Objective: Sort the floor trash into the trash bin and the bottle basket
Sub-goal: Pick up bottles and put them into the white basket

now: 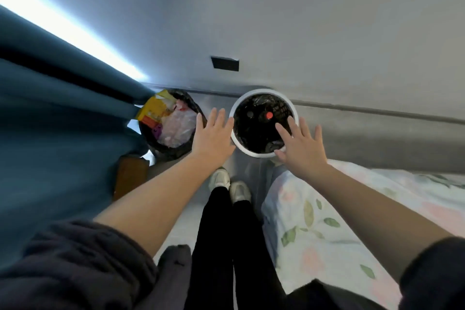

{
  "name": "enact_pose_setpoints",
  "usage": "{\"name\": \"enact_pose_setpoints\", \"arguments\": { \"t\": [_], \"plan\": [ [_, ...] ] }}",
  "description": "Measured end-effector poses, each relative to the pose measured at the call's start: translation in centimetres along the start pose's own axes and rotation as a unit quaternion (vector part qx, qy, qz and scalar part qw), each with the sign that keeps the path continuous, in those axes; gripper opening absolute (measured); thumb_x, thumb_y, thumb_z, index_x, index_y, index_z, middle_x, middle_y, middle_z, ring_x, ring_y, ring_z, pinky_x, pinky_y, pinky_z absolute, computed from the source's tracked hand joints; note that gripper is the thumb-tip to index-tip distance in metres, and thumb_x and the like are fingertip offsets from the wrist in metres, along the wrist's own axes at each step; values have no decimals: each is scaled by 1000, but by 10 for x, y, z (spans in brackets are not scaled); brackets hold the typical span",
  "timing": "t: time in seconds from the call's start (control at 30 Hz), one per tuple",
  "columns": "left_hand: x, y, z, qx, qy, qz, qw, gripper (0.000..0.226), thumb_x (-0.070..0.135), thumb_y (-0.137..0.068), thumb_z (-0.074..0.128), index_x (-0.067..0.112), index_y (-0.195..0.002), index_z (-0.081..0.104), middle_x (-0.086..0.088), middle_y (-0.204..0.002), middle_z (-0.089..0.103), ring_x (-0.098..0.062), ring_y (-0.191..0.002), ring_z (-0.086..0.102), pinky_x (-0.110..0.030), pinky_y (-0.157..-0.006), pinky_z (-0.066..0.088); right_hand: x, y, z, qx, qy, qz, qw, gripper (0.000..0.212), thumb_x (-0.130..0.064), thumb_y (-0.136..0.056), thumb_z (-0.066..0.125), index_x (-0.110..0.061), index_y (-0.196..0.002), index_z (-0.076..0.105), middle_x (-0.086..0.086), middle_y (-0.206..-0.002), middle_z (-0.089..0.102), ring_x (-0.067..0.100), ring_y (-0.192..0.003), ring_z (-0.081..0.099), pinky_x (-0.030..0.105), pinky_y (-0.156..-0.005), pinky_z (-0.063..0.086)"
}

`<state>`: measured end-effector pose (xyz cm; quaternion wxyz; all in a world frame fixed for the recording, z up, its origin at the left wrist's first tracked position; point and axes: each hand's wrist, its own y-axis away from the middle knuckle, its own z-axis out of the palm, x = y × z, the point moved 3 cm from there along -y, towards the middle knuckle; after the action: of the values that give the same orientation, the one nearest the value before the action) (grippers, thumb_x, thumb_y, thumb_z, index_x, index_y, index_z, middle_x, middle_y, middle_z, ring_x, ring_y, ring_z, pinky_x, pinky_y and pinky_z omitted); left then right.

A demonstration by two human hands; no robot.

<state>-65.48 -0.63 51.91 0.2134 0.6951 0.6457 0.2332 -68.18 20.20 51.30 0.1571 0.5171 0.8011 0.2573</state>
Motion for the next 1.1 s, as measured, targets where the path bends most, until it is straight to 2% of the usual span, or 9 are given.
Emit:
{"name": "enact_pose_setpoints", "arguments": {
  "t": [0.13, 0.37, 0.7, 0.83, 0.97, 1.1],
  "plan": [
    [-21, 101, -44, 58, 129, -80, 987, 73, 49, -93, 47, 19, -150, 15, -8, -160, 7, -27, -147, 2, -51, -117, 10, -44, 70, -55, 38, -66, -31, 997, 66, -49, -95, 42, -29, -152, 15, 4, -161, 10, 29, -148, 4, 58, -114, 10],
    [-40, 259, -56, 142, 201, -213, 946, 77, 56, -91, 45, 22, -151, 12, -4, -160, 4, -23, -147, -1, -48, -117, 9, -114, 149, -112, 111, -86, -129, 982, 70, -50, -93, 46, -29, -152, 16, 6, -160, 13, 29, -147, 6, 59, -114, 9],
    [-52, 420, -7, 219, 350, -400, 818, 76, 55, -89, 50, 22, -150, 19, -5, -160, 3, -24, -147, -2, -47, -116, 12, -213, 202, -153, 98, -39, -292, 950, 69, -51, -94, 44, -31, -152, 13, 3, -161, 10, 26, -148, 2, 59, -115, 9],
    [-58, 487, 22, 252, 380, -473, 754, 76, 55, -90, 49, 23, -151, 16, -4, -160, -1, -23, -147, -4, -46, -115, 10, -276, 237, -154, 90, 12, -396, 914, 69, -51, -94, 43, -32, -152, 12, 0, -162, 4, 25, -148, -2, 58, -116, 5],
    [-52, 567, 63, 282, 375, -548, 693, 74, 56, -91, 46, 24, -151, 14, -3, -160, -1, -22, -147, -5, -45, -116, 7, -349, 289, -139, 100, 73, -503, 855, 66, -54, -95, 37, -33, -151, 9, -1, -161, 1, 26, -148, -5, 56, -115, 1],
    [-33, 652, 114, 281, 360, -609, 649, 73, 57, -92, 42, 25, -151, 14, -1, -160, -5, -20, -147, -10, -44, -117, 5, -422, 359, -102, 114, 127, -579, 797, 66, -55, -95, 31, -31, -152, 7, 2, -161, 1, 26, -148, -5, 56, -115, 2]
  ]
}}
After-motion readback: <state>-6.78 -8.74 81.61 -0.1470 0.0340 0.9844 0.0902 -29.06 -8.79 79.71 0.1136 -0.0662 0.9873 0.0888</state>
